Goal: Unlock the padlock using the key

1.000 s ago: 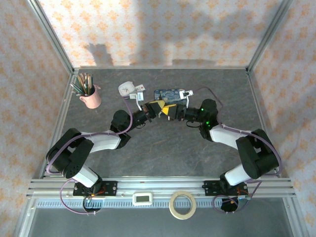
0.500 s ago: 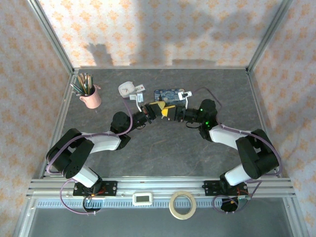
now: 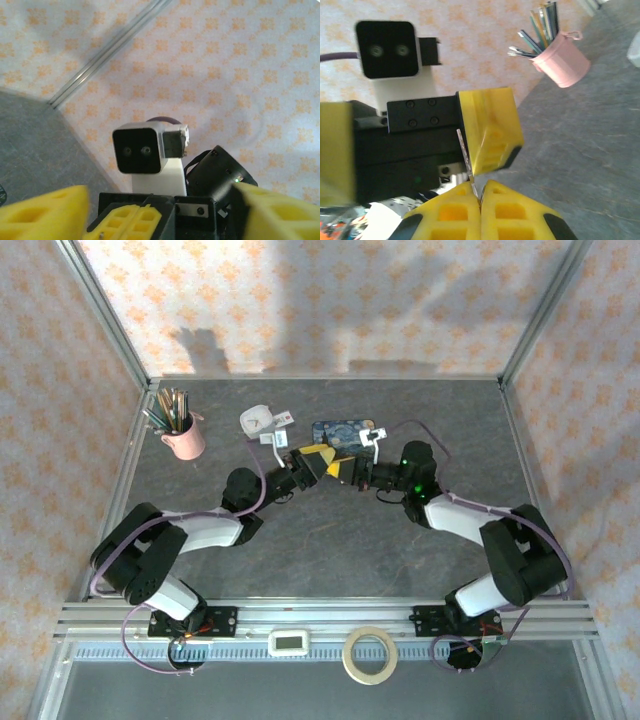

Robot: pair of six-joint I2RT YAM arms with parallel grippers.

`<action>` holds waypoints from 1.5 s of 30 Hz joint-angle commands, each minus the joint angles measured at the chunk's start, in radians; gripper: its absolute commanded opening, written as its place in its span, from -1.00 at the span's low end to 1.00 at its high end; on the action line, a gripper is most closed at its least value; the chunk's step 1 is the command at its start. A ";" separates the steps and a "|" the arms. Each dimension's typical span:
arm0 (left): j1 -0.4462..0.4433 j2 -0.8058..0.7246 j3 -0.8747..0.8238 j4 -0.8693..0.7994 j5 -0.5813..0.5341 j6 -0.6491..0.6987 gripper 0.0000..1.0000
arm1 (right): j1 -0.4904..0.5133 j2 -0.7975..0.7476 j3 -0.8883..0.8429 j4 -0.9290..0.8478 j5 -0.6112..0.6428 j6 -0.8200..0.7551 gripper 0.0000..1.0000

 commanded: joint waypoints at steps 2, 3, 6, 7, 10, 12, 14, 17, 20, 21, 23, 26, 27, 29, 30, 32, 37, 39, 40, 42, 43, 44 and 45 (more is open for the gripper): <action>0.018 -0.058 0.003 -0.107 -0.045 0.038 0.55 | 0.002 -0.086 0.043 -0.244 0.092 -0.207 -1.00; 0.018 -0.060 0.012 -0.138 -0.038 0.051 0.52 | 0.002 -0.091 0.049 -0.273 0.097 -0.227 -1.00; 0.016 -0.053 0.042 -0.216 -0.018 0.074 0.40 | 0.002 -0.098 0.056 -0.305 0.105 -0.251 -1.00; 0.015 -0.046 0.046 -0.219 -0.011 0.074 0.35 | 0.002 -0.097 0.054 -0.299 0.104 -0.248 -1.00; 0.009 -0.022 0.050 -0.199 0.010 0.064 0.15 | 0.002 -0.096 0.048 -0.274 0.101 -0.231 -1.00; 0.001 -0.004 0.054 -0.171 0.033 0.054 -0.04 | 0.002 -0.091 0.045 -0.262 0.098 -0.223 -1.00; -0.006 0.012 0.059 -0.148 0.047 0.044 -0.23 | 0.002 -0.090 0.046 -0.257 0.094 -0.221 -1.00; -0.010 0.027 0.069 -0.143 0.058 0.039 -0.47 | 0.002 -0.089 0.048 -0.256 0.090 -0.220 -1.00; -0.011 0.037 0.077 -0.151 0.064 0.039 -0.47 | 0.002 -0.088 0.051 -0.255 0.086 -0.215 -1.00; -0.011 0.040 0.076 -0.148 0.066 0.037 -0.48 | 0.003 -0.088 0.051 -0.254 0.085 -0.212 -1.00; -0.011 0.042 0.076 -0.139 0.070 0.034 -0.68 | 0.002 -0.086 0.052 -0.255 0.085 -0.211 -1.00; -0.011 0.040 0.076 -0.133 0.074 0.031 -1.00 | 0.001 -0.085 0.055 -0.264 0.096 -0.211 -0.93; -0.010 0.038 0.074 -0.133 0.074 0.031 -1.00 | -0.002 -0.085 0.055 -0.277 0.106 -0.214 -0.80; -0.008 0.026 0.070 -0.132 0.060 0.030 -1.00 | -0.016 -0.098 0.052 -0.298 0.121 -0.211 -0.51; -0.007 0.017 0.066 -0.132 0.052 0.032 -1.00 | -0.031 -0.111 0.041 -0.291 0.125 -0.202 -0.31; -0.007 0.006 0.066 -0.135 0.042 0.036 -1.00 | -0.062 -0.142 0.010 -0.244 0.113 -0.170 -0.01; -0.009 0.011 0.081 -0.125 0.059 0.026 -1.00 | -0.085 -0.162 -0.016 -0.146 0.048 -0.104 0.08; -0.010 0.022 0.082 -0.102 0.065 0.011 -1.00 | -0.085 -0.150 -0.029 -0.072 0.030 -0.055 0.06; -0.011 0.029 0.080 -0.087 0.068 0.000 -1.00 | -0.084 -0.140 -0.033 -0.039 0.028 -0.034 0.03; -0.014 0.042 0.077 -0.049 0.070 -0.027 -1.00 | -0.084 -0.120 -0.048 0.040 0.020 0.015 -0.05; -0.016 0.048 0.076 -0.037 0.071 -0.037 -1.00 | -0.081 -0.110 -0.053 0.066 0.017 0.031 -0.08; -0.017 0.054 0.073 -0.017 0.071 -0.047 -1.00 | -0.077 -0.099 -0.055 0.085 0.016 0.043 -0.10; -0.019 0.058 0.072 -0.002 0.071 -0.058 -1.00 | -0.073 -0.090 -0.055 0.098 0.017 0.048 -0.12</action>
